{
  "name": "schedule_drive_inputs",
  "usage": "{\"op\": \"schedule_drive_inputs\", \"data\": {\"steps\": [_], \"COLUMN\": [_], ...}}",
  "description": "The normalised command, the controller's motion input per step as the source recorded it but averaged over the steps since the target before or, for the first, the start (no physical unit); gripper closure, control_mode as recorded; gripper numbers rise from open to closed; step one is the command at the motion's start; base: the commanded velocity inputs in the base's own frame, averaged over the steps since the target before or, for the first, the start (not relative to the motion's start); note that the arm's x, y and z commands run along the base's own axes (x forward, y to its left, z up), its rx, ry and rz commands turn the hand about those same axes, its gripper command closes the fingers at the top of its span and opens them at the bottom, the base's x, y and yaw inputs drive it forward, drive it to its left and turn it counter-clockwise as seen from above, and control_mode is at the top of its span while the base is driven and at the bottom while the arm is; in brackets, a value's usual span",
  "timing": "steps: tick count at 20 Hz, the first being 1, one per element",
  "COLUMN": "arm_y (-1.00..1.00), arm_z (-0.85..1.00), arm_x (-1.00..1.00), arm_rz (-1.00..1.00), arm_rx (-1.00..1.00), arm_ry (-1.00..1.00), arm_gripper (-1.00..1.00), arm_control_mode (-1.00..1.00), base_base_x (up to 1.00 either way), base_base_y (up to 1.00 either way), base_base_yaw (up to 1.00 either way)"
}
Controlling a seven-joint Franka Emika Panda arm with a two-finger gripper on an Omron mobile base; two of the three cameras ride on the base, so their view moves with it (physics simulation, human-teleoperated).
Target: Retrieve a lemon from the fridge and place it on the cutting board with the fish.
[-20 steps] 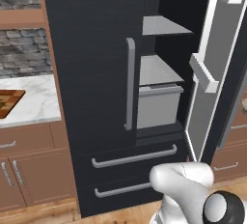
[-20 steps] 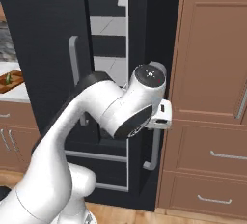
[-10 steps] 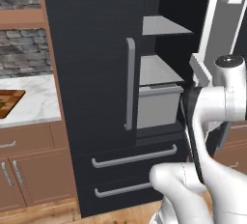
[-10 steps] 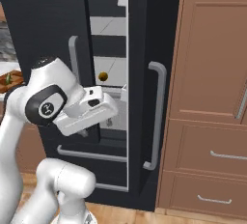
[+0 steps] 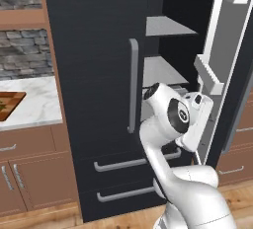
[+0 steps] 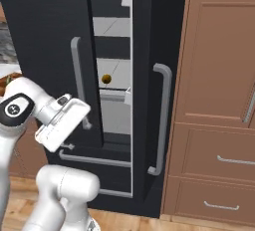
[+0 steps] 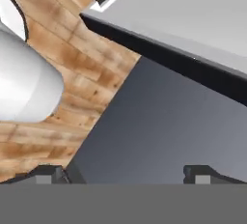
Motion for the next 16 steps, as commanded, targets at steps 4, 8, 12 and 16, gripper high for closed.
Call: {"op": "schedule_drive_inputs", "data": {"steps": [4,8,12,16], "arm_y": [0.31,0.01,0.00,-0.04], "arm_z": [-0.33,-0.41,-0.34,-0.12], "arm_x": [0.57,0.67,0.58,0.65], "arm_rz": [0.15,0.08,0.05,0.09], "arm_rx": [-0.36,-0.17,-0.01,0.01], "arm_ry": [0.38,0.17,0.06,0.01], "arm_gripper": [-1.00,-1.00,-1.00,-1.00], "arm_control_mode": [-1.00,-1.00,-1.00,-1.00], "base_base_x": [0.00,0.00,0.00,0.00], "base_base_y": [0.00,0.00,0.00,0.00], "base_base_yaw": [0.00,0.00,0.00,0.00]}}
